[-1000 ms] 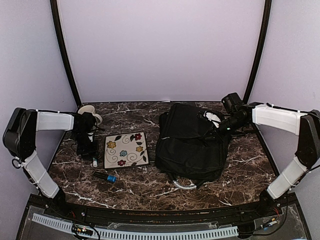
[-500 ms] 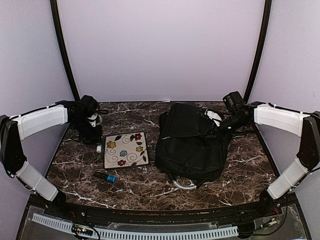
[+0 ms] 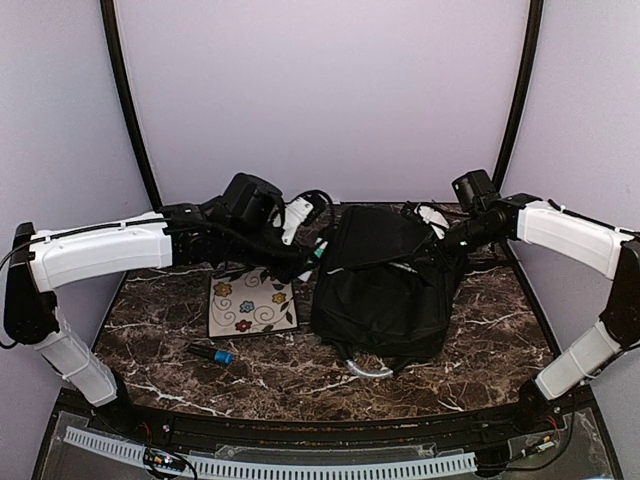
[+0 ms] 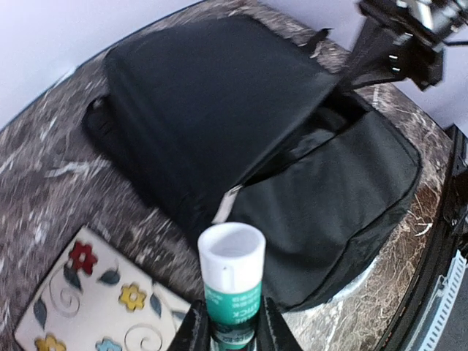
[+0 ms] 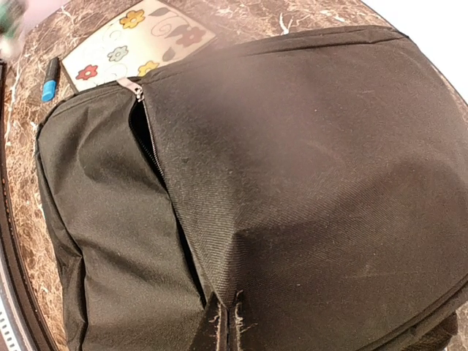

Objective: Pack the student bag
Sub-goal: Place the glue stick in the second largest pocket of the bag.

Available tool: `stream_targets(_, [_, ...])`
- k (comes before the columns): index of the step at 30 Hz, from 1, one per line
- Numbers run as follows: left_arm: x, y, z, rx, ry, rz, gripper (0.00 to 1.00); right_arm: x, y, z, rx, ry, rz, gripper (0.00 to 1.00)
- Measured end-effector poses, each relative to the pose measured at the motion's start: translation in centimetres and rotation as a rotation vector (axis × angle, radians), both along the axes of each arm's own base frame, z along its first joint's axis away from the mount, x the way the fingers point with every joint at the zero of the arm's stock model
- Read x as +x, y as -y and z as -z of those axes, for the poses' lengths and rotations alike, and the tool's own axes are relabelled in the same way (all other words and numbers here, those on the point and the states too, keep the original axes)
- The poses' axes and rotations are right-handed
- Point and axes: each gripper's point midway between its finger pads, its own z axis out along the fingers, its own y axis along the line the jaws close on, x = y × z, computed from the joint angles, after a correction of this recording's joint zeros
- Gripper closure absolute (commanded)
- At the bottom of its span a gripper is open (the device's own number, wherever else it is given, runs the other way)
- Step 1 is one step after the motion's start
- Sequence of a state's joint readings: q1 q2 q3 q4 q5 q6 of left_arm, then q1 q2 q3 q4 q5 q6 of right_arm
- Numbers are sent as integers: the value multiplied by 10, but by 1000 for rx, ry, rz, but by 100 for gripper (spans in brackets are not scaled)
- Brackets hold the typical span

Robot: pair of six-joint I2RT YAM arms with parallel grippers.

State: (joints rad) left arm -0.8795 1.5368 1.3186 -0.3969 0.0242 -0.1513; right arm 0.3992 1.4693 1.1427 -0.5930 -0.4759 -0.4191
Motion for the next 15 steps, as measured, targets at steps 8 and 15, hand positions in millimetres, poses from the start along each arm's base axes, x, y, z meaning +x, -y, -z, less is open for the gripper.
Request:
stream_targets(8, [-40,106,7,76,403,403,100,4,1,-17,-7,-1,18,100])
stream_targets(15, [-26,164,55,298,673,552,100,5,2,-21,-23,-19,22,100])
